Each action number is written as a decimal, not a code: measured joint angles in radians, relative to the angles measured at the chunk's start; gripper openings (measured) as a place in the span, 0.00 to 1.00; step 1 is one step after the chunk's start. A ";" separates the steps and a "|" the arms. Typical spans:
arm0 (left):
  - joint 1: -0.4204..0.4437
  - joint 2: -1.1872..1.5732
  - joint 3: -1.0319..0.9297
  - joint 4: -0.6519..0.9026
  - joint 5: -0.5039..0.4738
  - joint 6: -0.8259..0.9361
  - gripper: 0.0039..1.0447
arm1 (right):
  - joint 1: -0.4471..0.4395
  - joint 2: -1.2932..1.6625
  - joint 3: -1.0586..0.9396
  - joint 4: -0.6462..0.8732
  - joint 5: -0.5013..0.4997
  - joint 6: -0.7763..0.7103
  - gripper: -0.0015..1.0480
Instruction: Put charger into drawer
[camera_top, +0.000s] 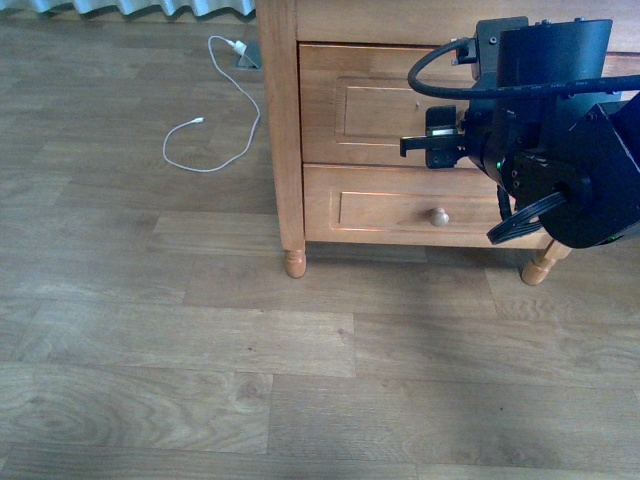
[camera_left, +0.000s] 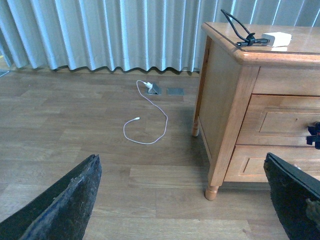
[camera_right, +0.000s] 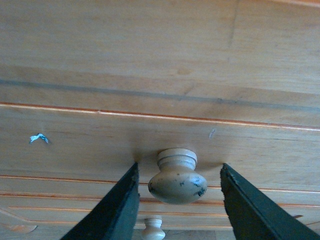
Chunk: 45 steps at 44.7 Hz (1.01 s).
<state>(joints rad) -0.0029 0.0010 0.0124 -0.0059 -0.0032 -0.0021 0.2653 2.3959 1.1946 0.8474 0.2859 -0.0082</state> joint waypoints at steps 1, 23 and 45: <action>0.000 0.000 0.000 0.000 0.000 0.000 0.94 | 0.000 0.000 0.000 0.000 0.000 -0.001 0.44; 0.000 0.000 0.000 0.000 0.000 0.000 0.94 | -0.005 -0.011 -0.023 0.009 -0.020 -0.006 0.23; 0.000 0.000 0.000 0.000 0.000 0.000 0.94 | -0.001 -0.209 -0.295 -0.037 -0.096 0.082 0.23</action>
<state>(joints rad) -0.0029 0.0010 0.0124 -0.0059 -0.0029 -0.0021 0.2642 2.1864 0.8997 0.8101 0.1898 0.0734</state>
